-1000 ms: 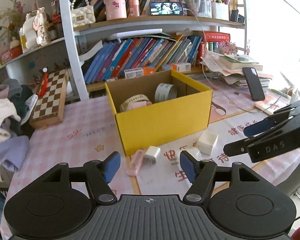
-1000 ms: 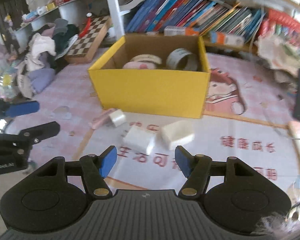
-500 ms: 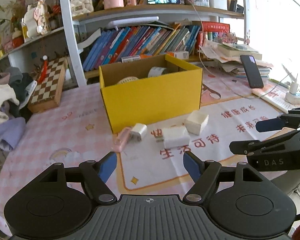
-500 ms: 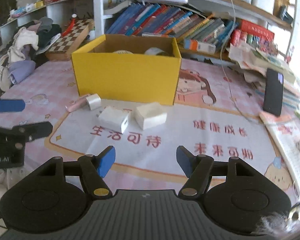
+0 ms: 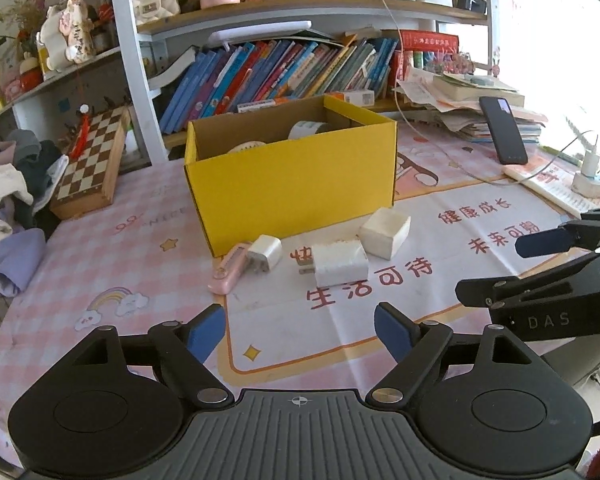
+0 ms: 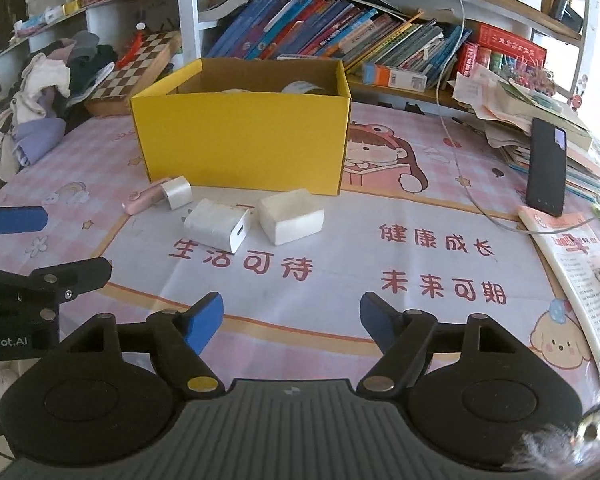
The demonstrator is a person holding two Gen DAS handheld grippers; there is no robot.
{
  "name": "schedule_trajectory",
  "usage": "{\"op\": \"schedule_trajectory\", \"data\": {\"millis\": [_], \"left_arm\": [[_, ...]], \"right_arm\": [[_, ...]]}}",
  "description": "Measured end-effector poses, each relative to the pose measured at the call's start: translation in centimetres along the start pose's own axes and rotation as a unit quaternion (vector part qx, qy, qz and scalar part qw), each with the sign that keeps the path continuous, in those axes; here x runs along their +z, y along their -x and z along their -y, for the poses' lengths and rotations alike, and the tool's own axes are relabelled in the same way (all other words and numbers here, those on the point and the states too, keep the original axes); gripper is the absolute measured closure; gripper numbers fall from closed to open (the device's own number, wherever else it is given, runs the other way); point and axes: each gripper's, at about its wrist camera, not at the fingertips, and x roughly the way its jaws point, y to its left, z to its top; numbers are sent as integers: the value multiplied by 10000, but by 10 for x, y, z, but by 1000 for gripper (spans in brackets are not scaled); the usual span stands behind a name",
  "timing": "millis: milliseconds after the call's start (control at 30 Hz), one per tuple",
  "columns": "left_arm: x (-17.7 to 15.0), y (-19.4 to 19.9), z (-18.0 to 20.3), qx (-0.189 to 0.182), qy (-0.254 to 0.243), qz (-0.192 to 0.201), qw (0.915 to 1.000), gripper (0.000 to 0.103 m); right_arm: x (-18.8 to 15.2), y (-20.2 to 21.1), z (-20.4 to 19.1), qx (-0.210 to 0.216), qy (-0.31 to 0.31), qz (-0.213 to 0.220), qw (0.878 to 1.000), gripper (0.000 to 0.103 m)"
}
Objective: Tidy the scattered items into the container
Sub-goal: 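Move the left tool to the white plug charger while the right tool approaches the white cube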
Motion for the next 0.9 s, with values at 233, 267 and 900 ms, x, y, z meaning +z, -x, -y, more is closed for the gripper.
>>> {"op": "schedule_trajectory", "data": {"millis": [233,267,900], "left_arm": [[4,-2,2,12,11,62,10000,19],[5,-3,2,6,19,59,10000,19],[9,-14,15,-38,7,-55,10000,19]], "right_arm": [[7,-3,4,23,13,61,10000,29],[7,-4,4,24,29,60,10000,29],[8,-10,15,68,118,-25,9999,28]]}}
